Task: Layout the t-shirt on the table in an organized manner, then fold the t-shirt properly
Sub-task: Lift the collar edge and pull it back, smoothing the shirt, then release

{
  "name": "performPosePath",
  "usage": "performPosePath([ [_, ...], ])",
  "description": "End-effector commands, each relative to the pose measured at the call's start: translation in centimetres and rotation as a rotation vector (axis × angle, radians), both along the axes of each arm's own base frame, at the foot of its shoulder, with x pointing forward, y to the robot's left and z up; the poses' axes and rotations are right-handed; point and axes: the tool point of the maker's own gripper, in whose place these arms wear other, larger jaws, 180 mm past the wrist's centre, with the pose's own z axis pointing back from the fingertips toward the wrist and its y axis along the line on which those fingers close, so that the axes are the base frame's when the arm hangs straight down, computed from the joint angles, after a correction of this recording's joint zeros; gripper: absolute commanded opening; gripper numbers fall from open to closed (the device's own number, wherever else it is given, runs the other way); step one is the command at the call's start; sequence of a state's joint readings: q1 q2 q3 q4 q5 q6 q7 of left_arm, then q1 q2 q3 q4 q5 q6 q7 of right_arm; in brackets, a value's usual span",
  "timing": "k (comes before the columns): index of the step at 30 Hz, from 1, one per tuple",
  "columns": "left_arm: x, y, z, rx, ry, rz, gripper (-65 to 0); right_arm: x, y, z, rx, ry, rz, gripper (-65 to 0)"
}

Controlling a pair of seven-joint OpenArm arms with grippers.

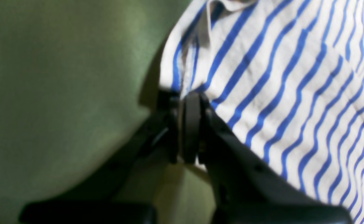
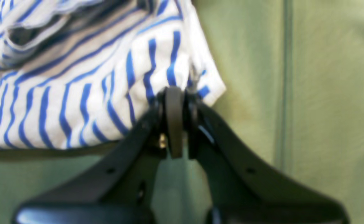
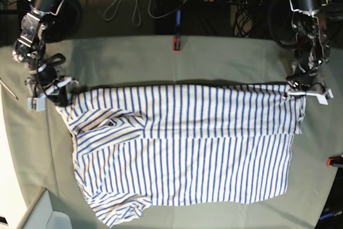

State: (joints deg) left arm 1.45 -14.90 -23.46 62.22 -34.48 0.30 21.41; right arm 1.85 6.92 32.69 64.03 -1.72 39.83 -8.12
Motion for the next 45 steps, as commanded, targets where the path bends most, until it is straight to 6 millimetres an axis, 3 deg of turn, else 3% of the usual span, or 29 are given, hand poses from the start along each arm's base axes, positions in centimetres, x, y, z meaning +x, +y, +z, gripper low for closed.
performPosePath([
  [1,1.8,1.2,3.0,0.05,-0.084,-0.003,-65.0,1.9,-1.4,3.5,-0.031,-0.114,-0.009,-65.0],
  [5,4.0,2.1,8.2,0.127,-0.199,-0.036,-65.0,3.6,-1.9,8.5,-0.11,-0.237,0.005,-65.0],
  [9,4.8,2.4,10.5,0.156,-0.252,-0.044,-65.0,4.1,-1.7,11.9,-0.166,-0.317,0.019,-65.0],
  [12,4.3,2.9,10.3,0.155,-0.248,-0.029,-65.0,2.4,-1.6,10.4,-0.161,-0.268,0.01,-65.0],
  [15,2.3,2.5,7.8,0.133,-0.185,-0.023,-65.0,0.2,-1.8,8.4,-0.144,-0.211,-0.015,-65.0],
  [22,-1.4,2.6,4.0,0.116,-0.076,-0.016,-65.0,-5.2,-1.8,4.4,-0.096,-0.108,-0.088,-65.0],
  [28,-4.7,2.8,2.4,0.127,-0.005,-0.028,-65.0,-9.3,-0.9,2.6,-0.076,-0.067,-0.097,-65.0],
  [33,-7.1,2.7,1.6,0.133,0.04,-0.041,-65.0,-12.1,-0.9,2.5,-0.075,-0.094,-0.106,-65.0],
  [40,-9.1,2.0,2.6,0.16,0.046,-0.081,-65.0,-13.5,-0.9,2.4,-0.074,-0.103,-0.112,-65.0],
  [45,-10.8,1.9,2.0,0.161,0.082,-0.088,-65.0,-13.7,-0.9,2.4,-0.073,-0.099,-0.113,-65.0],
])
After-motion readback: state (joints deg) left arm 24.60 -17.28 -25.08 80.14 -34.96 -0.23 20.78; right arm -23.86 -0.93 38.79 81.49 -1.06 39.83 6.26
